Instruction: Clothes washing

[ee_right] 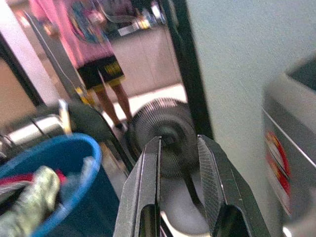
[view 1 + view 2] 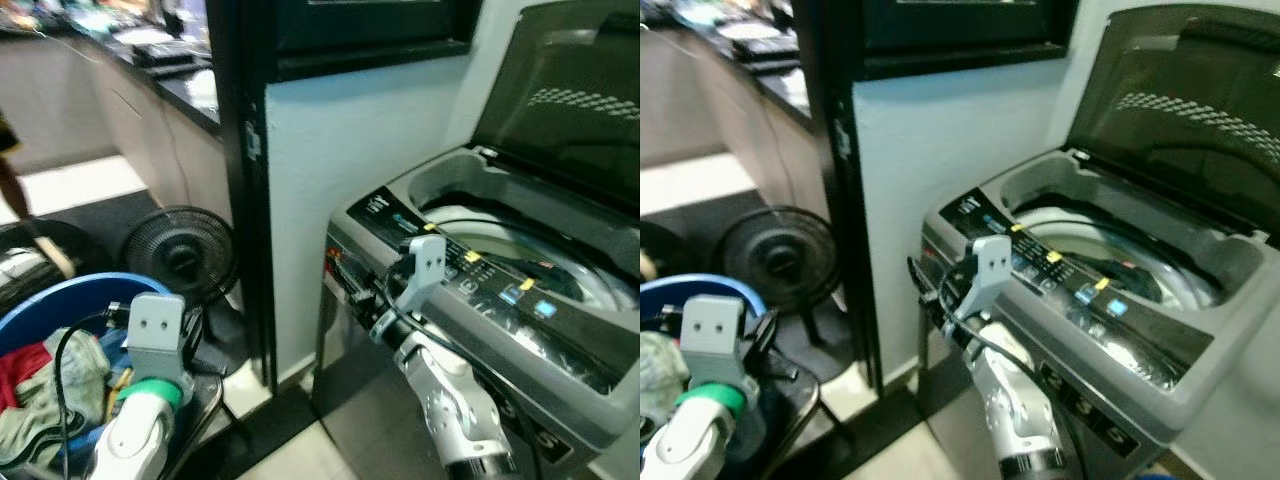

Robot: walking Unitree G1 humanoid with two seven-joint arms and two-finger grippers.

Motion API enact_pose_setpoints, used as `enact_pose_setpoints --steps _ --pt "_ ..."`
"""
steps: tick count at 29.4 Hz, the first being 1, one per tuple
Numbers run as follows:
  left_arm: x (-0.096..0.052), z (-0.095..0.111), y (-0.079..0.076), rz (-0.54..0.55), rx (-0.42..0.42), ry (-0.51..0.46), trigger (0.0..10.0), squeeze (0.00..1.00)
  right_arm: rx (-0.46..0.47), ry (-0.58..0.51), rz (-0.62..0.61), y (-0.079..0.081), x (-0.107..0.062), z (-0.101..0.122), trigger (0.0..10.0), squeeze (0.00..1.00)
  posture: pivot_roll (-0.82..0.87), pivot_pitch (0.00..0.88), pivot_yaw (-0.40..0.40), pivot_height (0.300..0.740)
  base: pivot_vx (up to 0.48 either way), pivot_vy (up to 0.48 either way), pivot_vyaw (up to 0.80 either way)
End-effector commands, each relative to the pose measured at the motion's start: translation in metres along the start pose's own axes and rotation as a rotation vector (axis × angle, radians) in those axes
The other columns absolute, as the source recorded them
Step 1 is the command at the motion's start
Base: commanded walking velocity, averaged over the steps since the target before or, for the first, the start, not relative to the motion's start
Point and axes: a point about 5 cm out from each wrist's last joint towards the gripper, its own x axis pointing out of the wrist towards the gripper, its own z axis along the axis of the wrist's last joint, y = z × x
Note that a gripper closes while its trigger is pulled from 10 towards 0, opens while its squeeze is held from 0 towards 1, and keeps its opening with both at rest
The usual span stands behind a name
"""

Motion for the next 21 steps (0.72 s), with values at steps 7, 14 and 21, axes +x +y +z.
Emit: enact_pose_setpoints --steps 7,14,21 --pt "-0.009 -0.01 0.001 -0.016 0.029 0.026 10.0 0.0 -0.002 -0.009 0.017 0.007 0.002 -0.001 10.0 0.0 0.01 0.002 -0.011 0.74 0.0 0.0 0.79" --pt "-0.012 -0.015 0.004 -0.021 0.047 0.04 10.0 0.0 0.002 0.007 0.016 0.007 -0.001 -0.007 10.0 0.0 0.02 0.006 -0.011 0.74 0.0 0.0 0.79" --pt "-0.018 -0.026 0.002 -0.026 0.019 0.096 10.0 0.0 0.005 0.046 0.017 0.006 -0.006 -0.018 10.0 0.0 0.02 0.005 -0.01 0.74 0.0 0.0 0.79"
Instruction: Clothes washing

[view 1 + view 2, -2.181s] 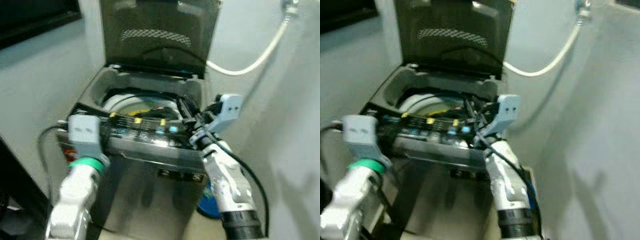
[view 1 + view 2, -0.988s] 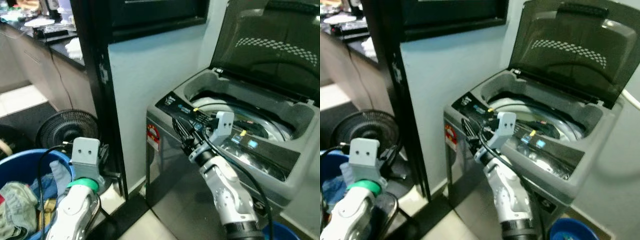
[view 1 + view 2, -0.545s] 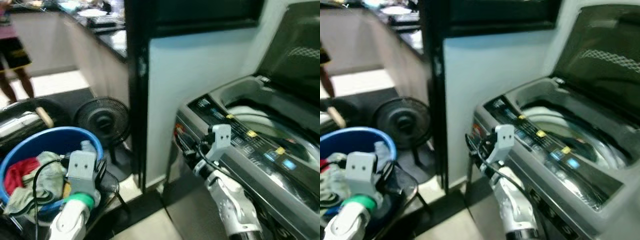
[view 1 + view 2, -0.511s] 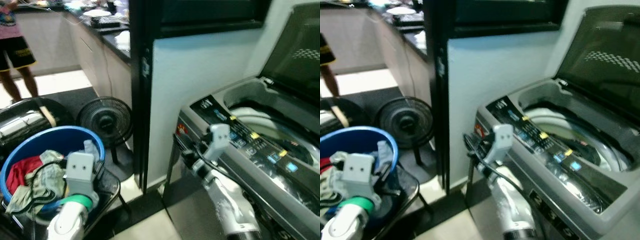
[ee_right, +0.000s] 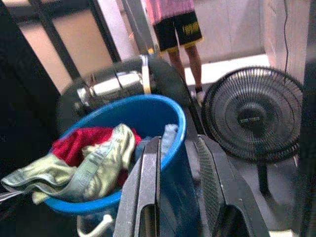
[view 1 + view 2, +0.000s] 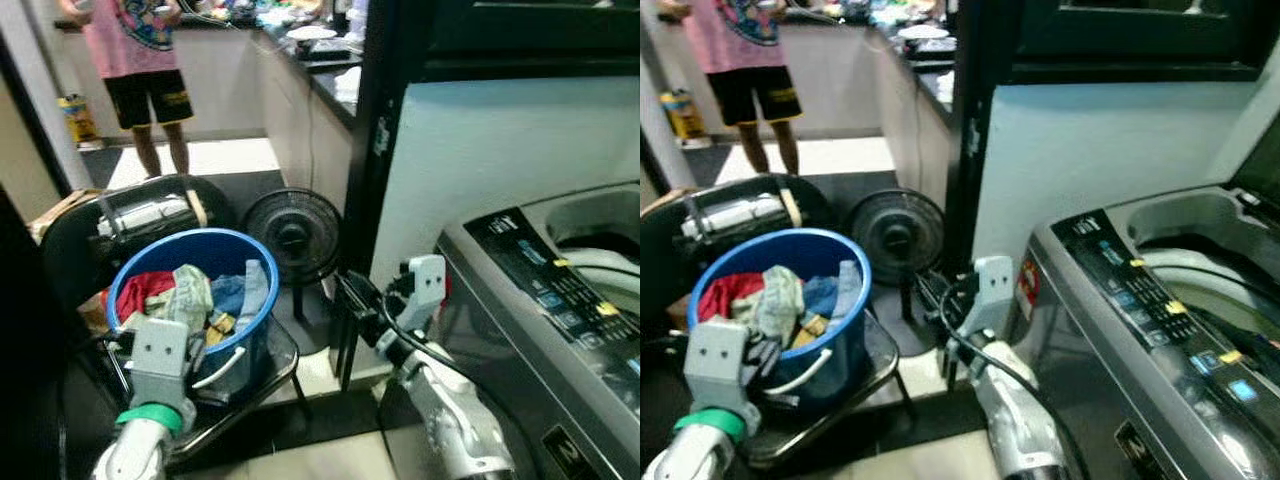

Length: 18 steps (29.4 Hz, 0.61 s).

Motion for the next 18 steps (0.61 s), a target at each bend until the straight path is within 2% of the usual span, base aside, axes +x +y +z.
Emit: enact_pose_setpoints --steps 1,7,12,15,18 --pt "-0.004 -0.01 0.006 0.031 -0.015 0.036 10.0 0.0 0.0 0.024 0.016 0.004 -0.001 -0.008 10.0 0.0 0.02 0.004 -0.01 0.74 0.0 0.0 0.79" --pt "-0.009 -0.023 0.01 0.061 -0.072 0.092 10.0 0.0 0.006 0.035 0.011 0.004 -0.002 -0.011 10.0 0.0 0.02 0.0 -0.007 0.74 0.0 0.0 0.79" --pt "-0.007 -0.022 0.011 0.069 -0.032 0.073 10.0 0.0 0.009 0.048 0.005 0.004 -0.004 -0.016 10.0 0.0 0.02 0.0 -0.006 0.74 0.0 0.0 0.79" --pt "-0.005 -0.021 0.009 0.039 -0.021 0.048 10.0 0.0 0.011 0.071 -0.006 0.002 -0.007 -0.022 10.0 0.0 0.02 0.0 -0.005 0.74 0.0 0.0 0.79" --pt "-0.009 -0.042 -0.004 -0.069 -0.007 0.162 10.0 0.0 0.01 0.124 -0.033 0.0 -0.014 -0.037 10.0 0.0 0.02 0.0 0.0 0.74 0.0 0.0 0.26"
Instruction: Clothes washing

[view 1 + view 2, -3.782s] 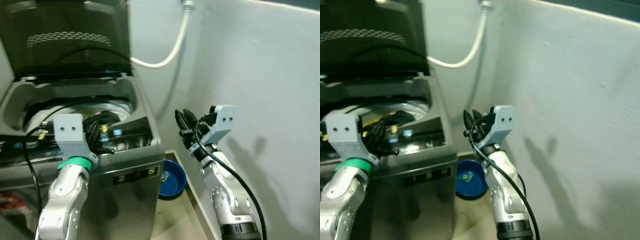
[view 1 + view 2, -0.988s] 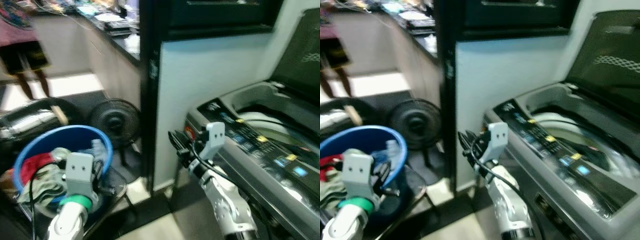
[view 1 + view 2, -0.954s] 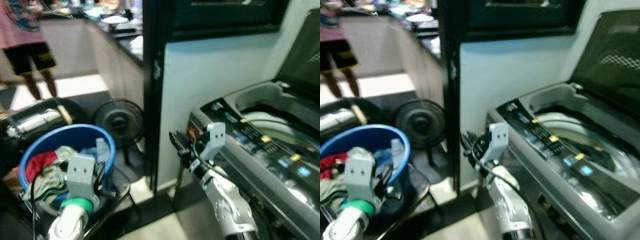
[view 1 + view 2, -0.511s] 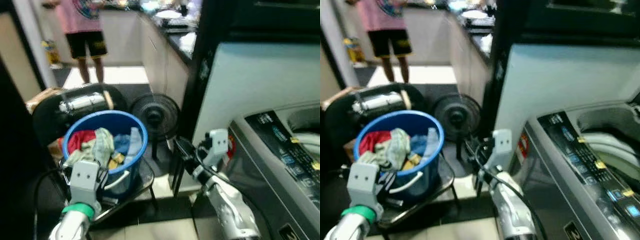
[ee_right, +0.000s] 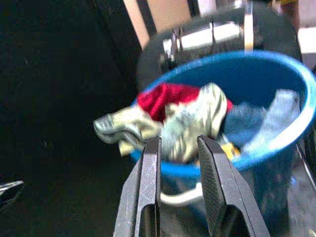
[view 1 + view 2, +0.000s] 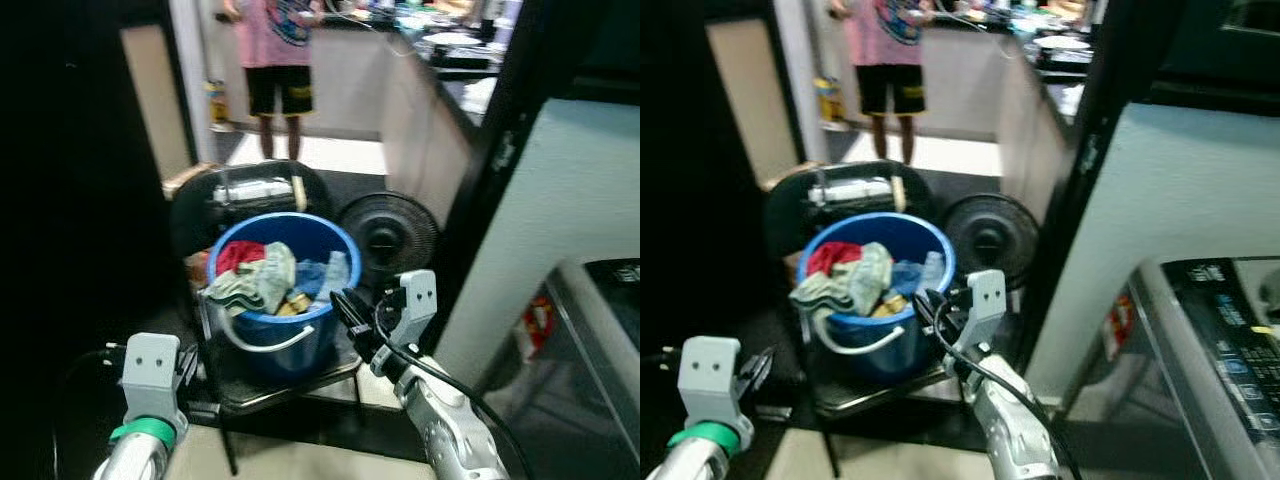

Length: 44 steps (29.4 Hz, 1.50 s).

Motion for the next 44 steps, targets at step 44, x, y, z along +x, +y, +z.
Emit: enact_pose_setpoints --steps 44 --pt "-0.01 -0.061 0.009 0.033 -0.015 0.108 10.0 0.0 -0.019 0.237 -0.287 -0.034 -0.055 -0.092 10.0 0.0 0.03 0.027 0.076 0.74 0.0 0.0 0.0"
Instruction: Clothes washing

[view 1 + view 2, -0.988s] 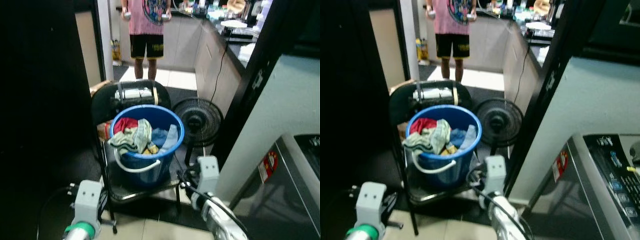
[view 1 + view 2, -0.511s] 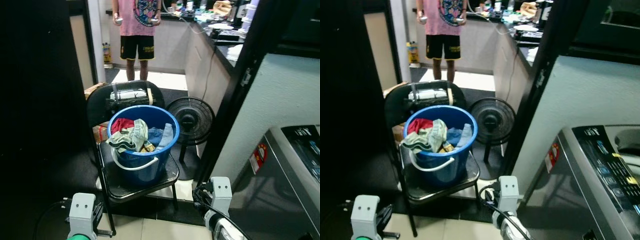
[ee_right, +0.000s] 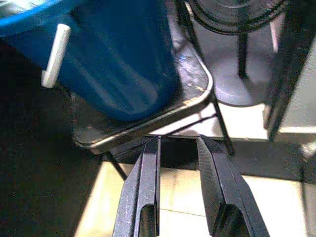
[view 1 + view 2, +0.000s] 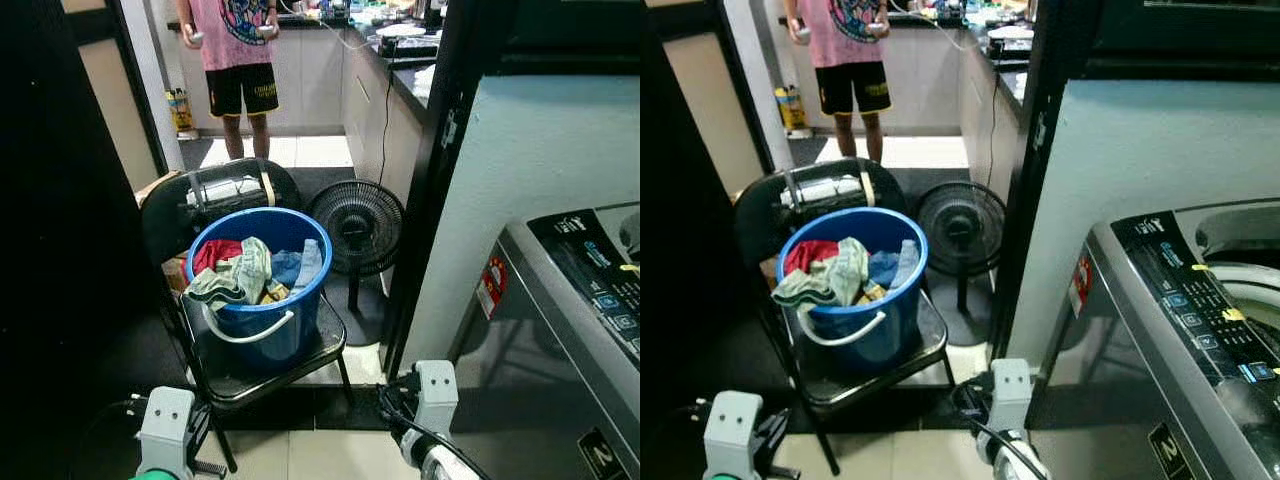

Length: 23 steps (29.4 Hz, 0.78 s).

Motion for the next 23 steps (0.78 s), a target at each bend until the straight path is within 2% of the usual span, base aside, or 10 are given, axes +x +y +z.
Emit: enact_pose_setpoints --steps 1,7,16,23 --pt "-0.001 -0.001 0.003 0.019 0.001 -0.003 10.0 0.0 0.011 0.008 0.017 0.002 0.0 -0.003 10.0 0.0 0.03 0.026 0.073 0.74 0.0 0.0 0.0" --pt "0.004 0.003 0.002 0.025 -0.003 -0.019 10.0 0.0 0.031 -0.006 0.013 0.0 0.004 0.002 10.0 0.0 0.03 0.019 0.054 0.74 0.0 0.0 0.0" --pt "0.008 0.006 -0.003 0.051 -0.031 -0.041 10.0 0.0 0.017 -0.024 0.025 -0.004 0.008 0.009 10.0 0.0 0.03 0.013 -0.02 0.74 0.0 0.0 0.0" --pt "0.007 0.008 -0.007 0.042 -0.053 -0.07 10.0 0.0 0.011 -0.038 0.055 0.0 0.013 0.015 10.0 0.0 0.02 0.014 -0.015 0.74 0.035 0.0 0.0"
